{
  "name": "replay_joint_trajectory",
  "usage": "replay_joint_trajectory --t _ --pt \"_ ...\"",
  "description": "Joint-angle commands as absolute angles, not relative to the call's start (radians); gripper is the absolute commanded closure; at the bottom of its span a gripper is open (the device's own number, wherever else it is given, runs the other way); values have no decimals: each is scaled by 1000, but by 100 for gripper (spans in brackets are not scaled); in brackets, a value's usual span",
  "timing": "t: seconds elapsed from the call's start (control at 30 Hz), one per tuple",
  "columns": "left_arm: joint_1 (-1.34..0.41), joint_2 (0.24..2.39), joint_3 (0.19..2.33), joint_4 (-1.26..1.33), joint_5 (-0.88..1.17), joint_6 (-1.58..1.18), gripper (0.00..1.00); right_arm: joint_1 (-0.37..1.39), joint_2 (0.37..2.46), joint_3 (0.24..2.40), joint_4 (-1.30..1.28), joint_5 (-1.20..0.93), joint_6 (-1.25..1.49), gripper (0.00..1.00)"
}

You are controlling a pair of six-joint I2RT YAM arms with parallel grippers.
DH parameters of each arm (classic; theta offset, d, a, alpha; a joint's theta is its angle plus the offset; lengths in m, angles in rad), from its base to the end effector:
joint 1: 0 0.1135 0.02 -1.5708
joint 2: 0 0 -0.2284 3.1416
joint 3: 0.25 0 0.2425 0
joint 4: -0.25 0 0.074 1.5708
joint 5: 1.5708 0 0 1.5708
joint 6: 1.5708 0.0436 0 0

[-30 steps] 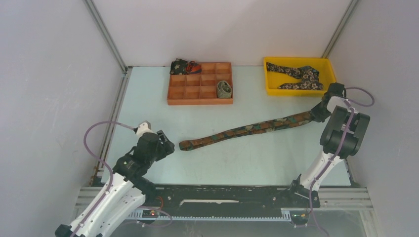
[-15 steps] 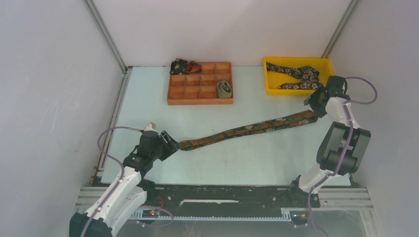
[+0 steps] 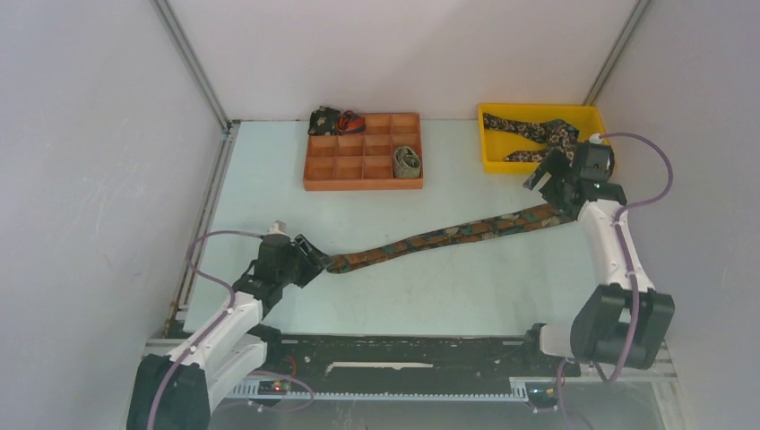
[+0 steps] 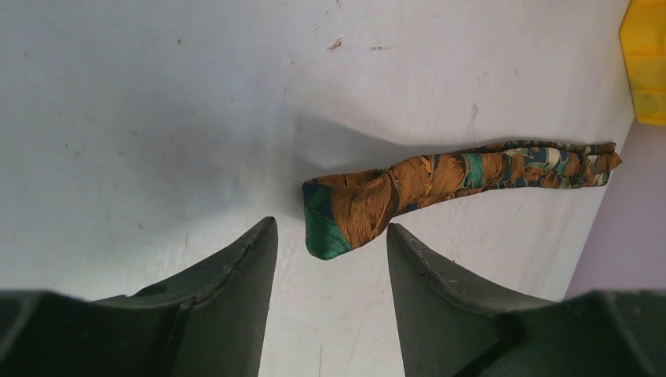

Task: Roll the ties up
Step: Move the tie to the center of the board, then roll the tie at the center of the board.

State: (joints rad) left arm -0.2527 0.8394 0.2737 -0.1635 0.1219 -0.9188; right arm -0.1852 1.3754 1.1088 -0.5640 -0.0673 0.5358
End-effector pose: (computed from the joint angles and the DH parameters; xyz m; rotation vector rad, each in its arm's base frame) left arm 0.1782 -0.0515 0.1301 -0.7249 2.2968 -0.7181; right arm 0.2928 -0.0519 0.2468 0.8217 2.2690 0.2432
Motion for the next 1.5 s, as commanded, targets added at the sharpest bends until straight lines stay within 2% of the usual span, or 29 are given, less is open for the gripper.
replay_joint_trajectory --t 0.0,0.17,0.33,0.7,0.8,1.07,1.23,1.47 --pt "-242 865 271 -76 142 -937 42 -173 1227 1088 -560 -72 499 1" --pt "-241 898 270 -53 138 -939 43 -183 1080 992 -448 -119 544 0" --pt "-241 917 270 -45 146 -940 45 -295 1049 838 -269 -362 730 0" --pt "-241 989 230 45 147 -982 54 -245 987 834 -337 -283 623 0" --pt "-241 1013 227 72 155 -983 63 -188 991 834 -350 -263 606 0" --pt "-241 1042 231 105 162 -968 99 32 999 836 -356 -140 573 0" --pt "-241 1008 248 94 150 -902 100 178 1005 836 -352 -64 577 0" --pt "-241 864 277 15 27 -729 99 434 1090 848 -292 28 612 0"
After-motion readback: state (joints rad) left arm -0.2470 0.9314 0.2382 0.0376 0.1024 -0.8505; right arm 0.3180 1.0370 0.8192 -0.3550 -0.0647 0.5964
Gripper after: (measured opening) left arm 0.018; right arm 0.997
